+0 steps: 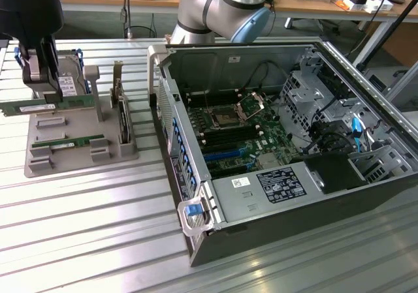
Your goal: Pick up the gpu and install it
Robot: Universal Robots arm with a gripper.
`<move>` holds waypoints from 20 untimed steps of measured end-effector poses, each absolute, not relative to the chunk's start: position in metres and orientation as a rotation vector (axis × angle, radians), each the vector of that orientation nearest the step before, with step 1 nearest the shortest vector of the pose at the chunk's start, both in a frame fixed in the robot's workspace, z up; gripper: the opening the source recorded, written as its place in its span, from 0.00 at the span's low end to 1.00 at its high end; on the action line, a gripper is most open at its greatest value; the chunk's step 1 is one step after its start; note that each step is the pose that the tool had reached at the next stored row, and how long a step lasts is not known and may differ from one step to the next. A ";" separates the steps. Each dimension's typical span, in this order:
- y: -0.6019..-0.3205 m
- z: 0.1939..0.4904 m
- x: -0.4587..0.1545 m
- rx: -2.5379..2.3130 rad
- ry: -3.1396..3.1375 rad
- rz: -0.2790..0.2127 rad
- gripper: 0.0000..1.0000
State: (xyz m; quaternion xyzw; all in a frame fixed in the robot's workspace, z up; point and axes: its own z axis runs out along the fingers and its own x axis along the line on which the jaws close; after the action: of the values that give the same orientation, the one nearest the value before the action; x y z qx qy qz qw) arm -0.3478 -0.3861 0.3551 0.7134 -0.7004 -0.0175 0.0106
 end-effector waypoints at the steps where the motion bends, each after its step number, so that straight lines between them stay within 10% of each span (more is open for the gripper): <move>1: -0.386 0.356 -0.348 2.226 -2.186 -0.055 0.12; 20: -0.386 0.381 -0.348 2.228 -2.187 -0.058 0.12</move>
State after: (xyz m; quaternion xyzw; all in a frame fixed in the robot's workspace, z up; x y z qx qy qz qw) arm -0.3478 -0.3861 0.3811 0.7134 -0.7004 -0.0186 0.0095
